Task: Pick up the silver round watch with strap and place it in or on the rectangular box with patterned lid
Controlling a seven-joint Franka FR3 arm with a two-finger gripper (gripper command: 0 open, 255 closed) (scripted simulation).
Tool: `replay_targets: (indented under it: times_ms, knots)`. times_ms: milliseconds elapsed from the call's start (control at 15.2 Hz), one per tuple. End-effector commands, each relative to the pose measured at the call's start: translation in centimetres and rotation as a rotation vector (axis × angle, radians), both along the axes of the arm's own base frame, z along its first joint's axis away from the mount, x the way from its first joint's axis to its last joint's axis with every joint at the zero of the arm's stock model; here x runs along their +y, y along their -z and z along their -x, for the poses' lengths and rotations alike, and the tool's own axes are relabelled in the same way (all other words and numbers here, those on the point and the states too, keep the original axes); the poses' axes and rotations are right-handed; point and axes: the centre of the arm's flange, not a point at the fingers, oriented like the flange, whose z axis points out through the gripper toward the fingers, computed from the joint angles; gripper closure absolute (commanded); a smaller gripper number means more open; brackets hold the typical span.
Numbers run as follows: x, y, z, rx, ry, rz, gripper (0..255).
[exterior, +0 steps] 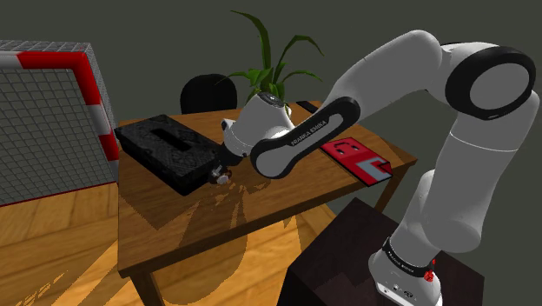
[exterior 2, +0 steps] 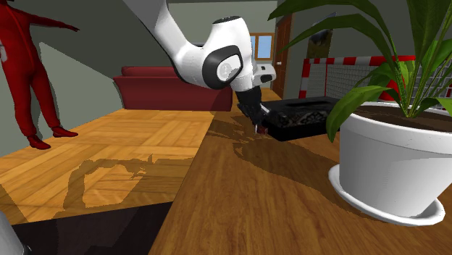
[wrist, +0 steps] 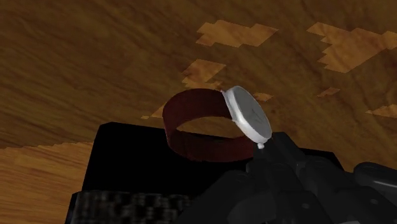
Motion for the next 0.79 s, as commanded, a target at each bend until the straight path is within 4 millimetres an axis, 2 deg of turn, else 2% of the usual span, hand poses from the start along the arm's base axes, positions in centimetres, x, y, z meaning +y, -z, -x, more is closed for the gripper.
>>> replay_targets:
  times_ms: [0,726]
  knots:
    - [0.0,0.0,0.0,0.0,0.0,0.0,255]
    - [0.0,-5.8,0.0,0.0,0.0,0.0,255]
